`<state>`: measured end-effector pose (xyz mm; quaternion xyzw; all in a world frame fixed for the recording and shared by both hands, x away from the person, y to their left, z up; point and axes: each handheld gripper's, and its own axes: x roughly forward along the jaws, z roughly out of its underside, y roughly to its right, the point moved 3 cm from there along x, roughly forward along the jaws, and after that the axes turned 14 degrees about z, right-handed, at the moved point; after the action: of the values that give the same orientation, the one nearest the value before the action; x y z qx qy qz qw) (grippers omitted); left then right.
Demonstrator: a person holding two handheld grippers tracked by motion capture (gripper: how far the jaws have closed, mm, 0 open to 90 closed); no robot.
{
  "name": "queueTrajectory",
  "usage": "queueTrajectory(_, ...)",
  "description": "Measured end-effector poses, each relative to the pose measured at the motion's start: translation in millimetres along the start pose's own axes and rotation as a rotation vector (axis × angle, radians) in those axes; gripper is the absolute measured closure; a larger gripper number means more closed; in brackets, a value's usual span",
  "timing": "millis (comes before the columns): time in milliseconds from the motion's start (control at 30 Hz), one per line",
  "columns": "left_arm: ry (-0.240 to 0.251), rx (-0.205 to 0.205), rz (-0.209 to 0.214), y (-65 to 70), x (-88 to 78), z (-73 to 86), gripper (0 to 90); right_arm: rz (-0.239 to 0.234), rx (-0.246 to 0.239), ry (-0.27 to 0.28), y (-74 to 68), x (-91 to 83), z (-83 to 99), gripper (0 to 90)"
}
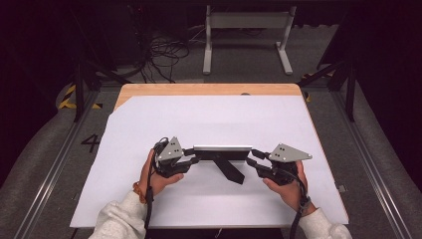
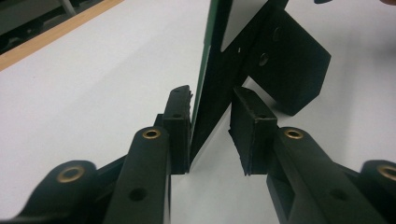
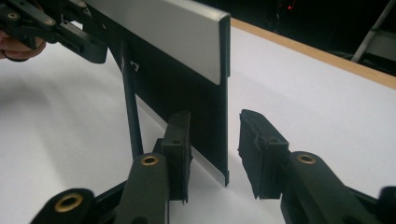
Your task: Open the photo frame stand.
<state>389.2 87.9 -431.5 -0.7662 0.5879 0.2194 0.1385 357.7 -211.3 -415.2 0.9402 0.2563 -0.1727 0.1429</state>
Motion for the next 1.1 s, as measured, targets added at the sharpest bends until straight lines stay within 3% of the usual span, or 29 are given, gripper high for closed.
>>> queueTrajectory(300,0.001,-0.009,-0.001,-0.4,-2.3,1.7,71.1,-0.002,-0.016,0.008,-1.4,4.4,-2.1,75.2)
queueTrajectory(933,0.013,-0.016,-0.008,0.2,-3.0,3.4,72.8,0.008,-0.031,0.001,-4.4,7.2,-2.5,76.0)
queueTrajectory(1100,0.008,-0.018,-0.006,1.0,-3.0,2.6,72.4,0.004,-0.007,0.004,-3.0,8.7,-1.6,75.6)
